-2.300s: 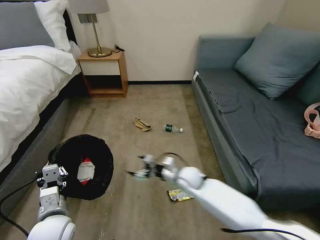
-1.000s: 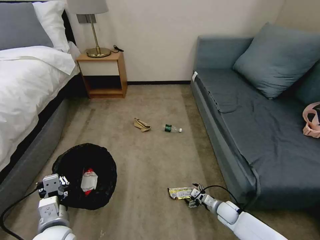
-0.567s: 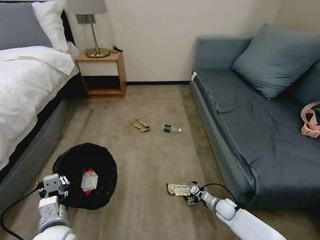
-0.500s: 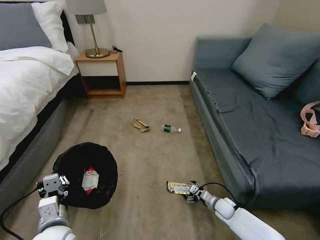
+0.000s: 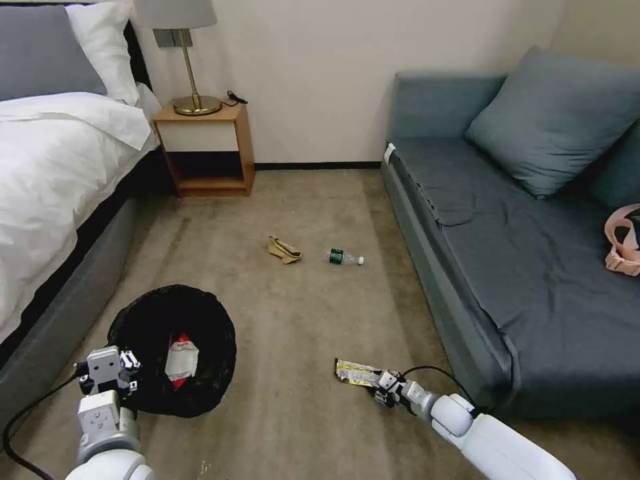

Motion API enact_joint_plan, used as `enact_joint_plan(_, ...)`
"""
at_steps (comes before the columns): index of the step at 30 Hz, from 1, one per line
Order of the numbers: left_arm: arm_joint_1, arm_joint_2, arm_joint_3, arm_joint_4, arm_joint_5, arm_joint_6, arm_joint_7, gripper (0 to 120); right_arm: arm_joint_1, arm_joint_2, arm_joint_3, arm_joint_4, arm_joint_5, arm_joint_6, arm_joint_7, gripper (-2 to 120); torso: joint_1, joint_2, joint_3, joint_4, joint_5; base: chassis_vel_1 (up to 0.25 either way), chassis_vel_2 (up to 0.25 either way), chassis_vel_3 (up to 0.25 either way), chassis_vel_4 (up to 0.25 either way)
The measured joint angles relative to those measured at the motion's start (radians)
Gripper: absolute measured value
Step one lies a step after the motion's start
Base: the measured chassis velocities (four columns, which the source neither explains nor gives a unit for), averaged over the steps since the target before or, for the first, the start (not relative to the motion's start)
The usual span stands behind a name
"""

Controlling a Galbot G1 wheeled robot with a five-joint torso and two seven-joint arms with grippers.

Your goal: Pick up the trash bin, then pick up the garbage on the floor and place it into the trash bin.

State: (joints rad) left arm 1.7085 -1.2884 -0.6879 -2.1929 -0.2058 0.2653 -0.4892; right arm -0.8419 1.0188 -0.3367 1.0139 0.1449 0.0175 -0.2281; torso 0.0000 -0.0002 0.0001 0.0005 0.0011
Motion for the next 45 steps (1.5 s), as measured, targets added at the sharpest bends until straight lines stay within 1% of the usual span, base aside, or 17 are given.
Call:
enact_joint_plan(1, 0.000, 0.000, 0.000, 0.000, 0.000, 0.000, 0.000, 4, 0.000, 0.000, 0.000, 0.000, 0.000, 0.000, 0.000, 31, 0.000, 0.000, 0.000, 0.0000, 0.0000, 0.000, 0.000, 0.000, 0.000)
enact_joint_plan(3, -0.001, 0.003, -0.003, 0.003, -0.005, -0.002, 0.000, 4, 0.007, -0.011, 0.000, 0.006, 0.010, -0.011, 0.001, 19, 0.000, 0.000, 0.000, 0.0001, -0.0012, 0.000, 0.000, 0.000, 0.000)
enact_joint_plan(4, -0.001, 0.003, -0.003, 0.003, -0.005, -0.002, 0.000, 4, 0.007, -0.011, 0.000, 0.006, 0.010, -0.011, 0.001, 19, 0.000, 0.000, 0.000, 0.0001, -0.0012, 0.000, 0.000, 0.000, 0.000)
enact_joint_plan(5, -0.001, 0.004, -0.003, 0.004, -0.007, -0.002, 0.001, 4, 0.007, -0.015, 0.000, 0.012, 0.015, -0.016, 0.002, 13, 0.000, 0.000, 0.000, -0.0004, -0.0019, 0.000, 0.000, 0.000, 0.000)
enact_joint_plan(7, -0.002, 0.006, -0.003, 0.005, -0.010, -0.003, 0.002, 4, 0.008, -0.025, -0.001, 0.034, 0.027, -0.025, 0.003, 4, 0.000, 0.000, 0.000, -0.0009, -0.0008, 0.000, 0.000, 0.000, 0.000)
enact_joint_plan(9, -0.005, 0.010, -0.004, 0.005, -0.014, -0.003, 0.002, 4, 0.012, -0.034, -0.001, 0.058, 0.038, -0.032, 0.004, 0, 0.000, 0.000, 0.000, -0.0009, -0.0015, 0.000, 0.000, 0.000, 0.000)
enact_joint_plan(21, -0.008, 0.030, -0.002, 0.010, -0.028, -0.002, 0.014, 4, 0.081, -0.050, 0.004, 0.241, 0.115, -0.087, 0.006, 0, 0.000, 0.000, 0.000, -0.0007, -0.0012, 0.000, 0.000, 0.000, 0.000)
enact_joint_plan(24, -0.017, 0.038, -0.002, 0.016, -0.026, -0.002, 0.020, 4, 0.144, -0.036, 0.002, 0.344, 0.227, -0.097, -0.011, 0, 0.000, 0.000, 0.000, -0.0004, -0.0014, 0.000, 0.000, 0.000, 0.000)
enact_joint_plan(25, -0.017, 0.038, -0.002, 0.016, -0.026, -0.002, 0.020, 4, 0.144, -0.036, 0.002, 0.344, 0.227, -0.097, -0.011, 0, 0.000, 0.000, 0.000, -0.0004, -0.0014, 0.000, 0.000, 0.000, 0.000)
enact_joint_plan(28, -0.023, 0.041, 0.000, 0.008, -0.020, 0.001, 0.021, 4, 0.187, -0.011, 0.002, 0.447, 0.346, -0.126, -0.023, 0, 0.000, 0.000, 0.000, -0.0004, -0.0014, 0.000, 0.000, 0.000, 0.000)
enact_joint_plan(32, -0.024, 0.038, 0.016, -0.004, -0.003, 0.003, 0.025, 4, 0.220, 0.023, -0.006, 0.550, 0.427, -0.155, -0.030, 0, 0.000, 0.000, 0.000, -0.0004, -0.0014, 0.000, 0.000, 0.000, 0.000)
enact_joint_plan(34, -0.034, 0.034, 0.030, -0.008, 0.004, 0.008, 0.026, 4, 0.243, 0.082, -0.012, 0.635, 0.474, -0.165, -0.051, 0, 0.000, 0.000, 0.000, -0.0004, -0.0015, 0.000, 0.000, 0.000, 0.000)
enact_joint_plan(36, -0.040, 0.032, 0.036, -0.009, 0.005, 0.011, 0.025, 4, 0.247, 0.103, -0.016, 0.659, 0.496, -0.168, -0.058, 0, 0.000, 0.000, 0.000, -0.0003, -0.0015, 0.000, 0.000, 0.000, 0.000)
enact_joint_plan(37, -0.053, 0.028, 0.047, -0.015, 0.005, 0.019, 0.024, 4, 0.251, 0.141, -0.029, 0.704, 0.556, -0.178, -0.068, 0, 0.000, 0.000, 0.000, -0.0001, -0.0013, 0.000, 0.000, 0.000, 0.000)
enact_joint_plan(38, -0.053, 0.028, 0.047, -0.015, 0.005, 0.019, 0.024, 4, 0.251, 0.141, -0.029, 0.704, 0.556, -0.178, -0.068, 0, 0.000, 0.000, 0.000, -0.0001, -0.0013, 0.000, 0.000, 0.000, 0.000)
enact_joint_plan(40, -0.068, 0.026, 0.061, -0.025, 0.005, 0.028, 0.022, 4, 0.247, 0.181, -0.058, 0.745, 0.635, -0.195, -0.079, 0, 0.000, 0.000, 0.000, -0.0002, -0.0013, 0.000, 0.000, 0.000, 0.000)
enact_joint_plan(45, -0.073, 0.027, 0.070, -0.033, 0.005, 0.031, 0.032, 4, 0.226, 0.224, -0.100, 0.748, 0.692, -0.200, -0.101, 0, 0.000, 0.000, 0.000, -0.0005, -0.0014, 0.000, 0.000, 0.000, 0.000)
